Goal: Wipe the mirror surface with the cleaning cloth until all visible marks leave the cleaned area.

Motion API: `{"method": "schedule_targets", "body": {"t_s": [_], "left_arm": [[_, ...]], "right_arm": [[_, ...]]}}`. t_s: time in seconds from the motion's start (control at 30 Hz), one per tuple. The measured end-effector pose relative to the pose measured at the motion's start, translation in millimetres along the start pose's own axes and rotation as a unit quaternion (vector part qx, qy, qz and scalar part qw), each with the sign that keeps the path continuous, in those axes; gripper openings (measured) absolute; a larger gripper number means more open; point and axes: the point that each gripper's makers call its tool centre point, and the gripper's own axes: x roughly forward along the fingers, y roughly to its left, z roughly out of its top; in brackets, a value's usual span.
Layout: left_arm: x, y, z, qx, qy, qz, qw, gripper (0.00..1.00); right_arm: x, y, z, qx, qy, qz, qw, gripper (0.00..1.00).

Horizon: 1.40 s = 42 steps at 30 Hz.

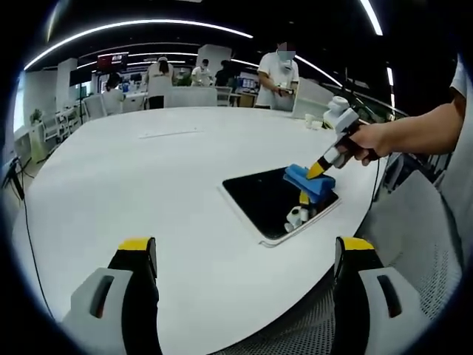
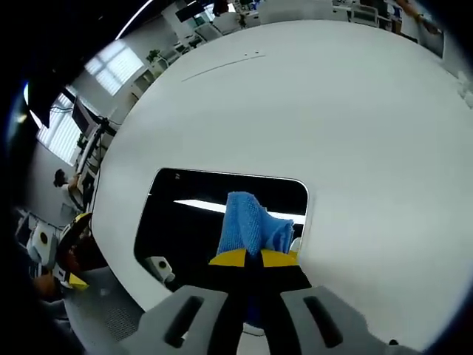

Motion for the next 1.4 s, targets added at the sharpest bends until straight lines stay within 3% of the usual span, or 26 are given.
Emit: {"method": "schedule_targets", "body": {"t_s": [0.9,1.17,1.4], "left_arm": [[0,-4.3,7.4,-0.012,-0.023,-0.011,0.9996,0.99],[1,-7.4,5.7,-0.002,-0.016,-0.011,0.9998,0.99],[1,-9.2,6.4,-0.001,-0.018,-0.015,0.9997,0.99]], "right_arm": [[-12,-23,-8.9,0.029,-0.009,-0.031,0.999,0.0],[-11,-26,-8.4,0.027,-0.013,-0.043,0.9986,0.0],[-9,-25,-7.7,-0.007,-0.008,-0.066,0.9977,0.0]]}}
